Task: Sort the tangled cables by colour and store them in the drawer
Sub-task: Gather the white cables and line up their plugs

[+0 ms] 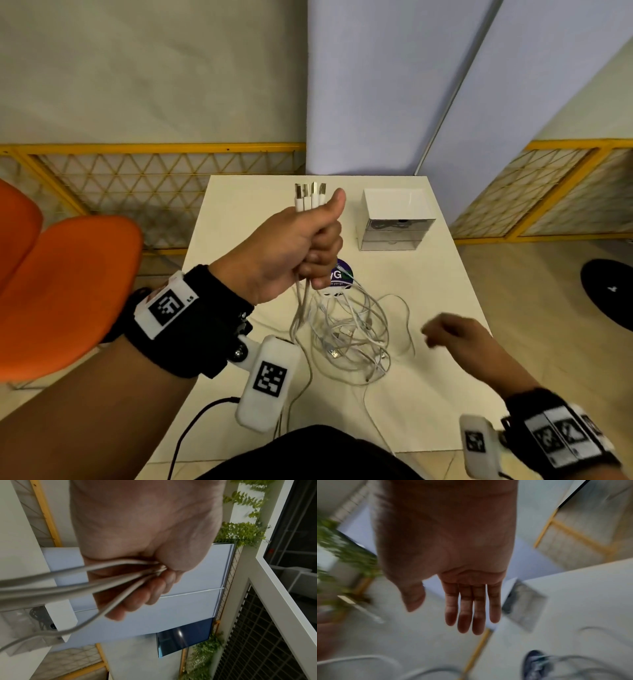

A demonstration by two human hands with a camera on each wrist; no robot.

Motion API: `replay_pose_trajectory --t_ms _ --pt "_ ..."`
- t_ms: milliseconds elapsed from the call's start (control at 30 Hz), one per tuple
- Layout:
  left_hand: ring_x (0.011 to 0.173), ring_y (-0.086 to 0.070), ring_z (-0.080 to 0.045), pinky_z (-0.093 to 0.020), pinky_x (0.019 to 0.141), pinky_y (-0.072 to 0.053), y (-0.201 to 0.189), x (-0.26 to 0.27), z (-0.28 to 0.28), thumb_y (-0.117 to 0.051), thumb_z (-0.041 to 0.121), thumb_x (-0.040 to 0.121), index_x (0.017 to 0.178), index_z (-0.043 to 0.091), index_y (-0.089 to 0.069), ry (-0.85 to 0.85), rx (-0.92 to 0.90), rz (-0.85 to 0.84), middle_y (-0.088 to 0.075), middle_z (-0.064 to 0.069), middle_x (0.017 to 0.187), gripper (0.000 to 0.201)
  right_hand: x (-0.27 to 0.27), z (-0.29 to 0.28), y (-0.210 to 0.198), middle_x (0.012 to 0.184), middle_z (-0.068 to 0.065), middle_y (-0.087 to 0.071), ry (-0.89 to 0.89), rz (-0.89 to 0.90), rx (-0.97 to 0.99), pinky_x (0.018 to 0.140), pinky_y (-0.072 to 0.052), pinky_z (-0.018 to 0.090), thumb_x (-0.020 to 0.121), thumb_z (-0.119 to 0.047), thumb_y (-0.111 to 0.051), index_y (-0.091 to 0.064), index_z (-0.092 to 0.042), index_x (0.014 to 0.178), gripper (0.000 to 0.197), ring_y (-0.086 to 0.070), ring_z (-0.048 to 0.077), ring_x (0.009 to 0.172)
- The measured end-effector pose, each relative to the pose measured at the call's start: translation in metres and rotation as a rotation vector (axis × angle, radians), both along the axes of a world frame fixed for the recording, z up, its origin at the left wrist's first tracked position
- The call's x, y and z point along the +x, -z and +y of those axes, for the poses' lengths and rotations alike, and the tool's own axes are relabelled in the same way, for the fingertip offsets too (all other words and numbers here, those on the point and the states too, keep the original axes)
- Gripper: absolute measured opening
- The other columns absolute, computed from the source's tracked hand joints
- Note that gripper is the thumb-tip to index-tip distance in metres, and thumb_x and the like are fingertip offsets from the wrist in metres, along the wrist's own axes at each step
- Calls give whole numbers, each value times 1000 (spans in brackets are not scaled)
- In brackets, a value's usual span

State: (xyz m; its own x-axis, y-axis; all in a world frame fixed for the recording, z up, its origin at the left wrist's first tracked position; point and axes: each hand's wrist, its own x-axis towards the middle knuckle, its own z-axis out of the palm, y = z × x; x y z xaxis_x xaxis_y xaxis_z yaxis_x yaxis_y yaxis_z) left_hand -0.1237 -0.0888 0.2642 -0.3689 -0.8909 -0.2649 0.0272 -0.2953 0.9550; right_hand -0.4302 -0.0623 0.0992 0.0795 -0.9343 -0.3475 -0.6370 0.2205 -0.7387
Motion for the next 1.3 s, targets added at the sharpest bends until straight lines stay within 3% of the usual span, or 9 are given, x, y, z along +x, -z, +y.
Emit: replay_pose_trajectory --t_ms 133,233,367,467,567,733,1033,1167,1300 --pt "65 -51 -26 -39 79 -44 0 -11 0 -34 48 104 48 9 -42 -10 -149 -76 -49 -13 59 69 80 -22 -81 108 -3 -72 -256 -376 -43 97 -48 26 92 -45 -61 -69 -18 112 34 -65 10 108" --pt "83 -64 -14 -34 84 -42 0 -12 1 -33 46 106 55 8 -58 -44 -307 -241 -67 -7 78 69 131 -20 -115 120 -13 -67 -532 -484 15 99 -46 28 91 -38 -61 -63 -19 123 38 -58 4 117" --pt "96 -68 -7 -38 93 -40 1 -5 1 -32 48 105 65 13 -71 -103 -355 -297 -76 -1 90 65 175 -10 -131 67 10 -64 -507 -665 113 76 -53 39 101 -20 -50 -61 0 72 37 -61 27 67" --pt "80 -68 -27 -49 93 -48 -4 10 -1 -35 46 104 58 10 -60 -164 -308 65 -65 -12 69 64 171 -11 -116 46 0 -26 -360 -765 176 51 -16 36 99 -22 -54 -33 -16 51 53 -23 15 45" --pt "50 -43 -21 -38 69 -52 -7 15 4 -36 44 104 52 12 -36 -213 -233 267 -33 -6 50 61 143 -16 -92 43 1 -25 -364 -678 172 47 -18 27 91 -23 -60 -33 -18 46 53 -20 14 40" --pt "38 -16 -14 -26 44 -32 -11 5 15 -31 47 104 51 17 -23 -168 -190 406 -14 1 44 61 95 -4 -50 43 4 -31 -391 -531 267 46 -21 24 82 -22 -67 -34 -9 47 49 -20 16 40" --pt "40 -4 -12 -24 41 -8 -42 17 12 -18 50 106 53 23 -17 -182 -266 456 -8 4 47 59 2 32 30 50 2 -26 -173 -115 442 52 -15 31 75 -16 -69 -33 -17 48 44 -19 16 45" --pt "39 -4 -11 -22 41 -5 -51 28 9 -14 50 106 51 22 -15 -184 -323 444 -9 4 47 62 -44 67 93 53 -5 -43 -45 159 525 51 -29 24 66 -21 -71 -49 -18 59 24 -36 11 45" --pt "39 -5 -11 -23 41 -5 -50 30 10 -13 53 105 52 21 -16 -231 -308 400 -12 3 47 63 -67 93 140 56 -1 -52 35 327 513 55 -35 26 78 -19 -71 -52 -16 41 42 -48 11 54"
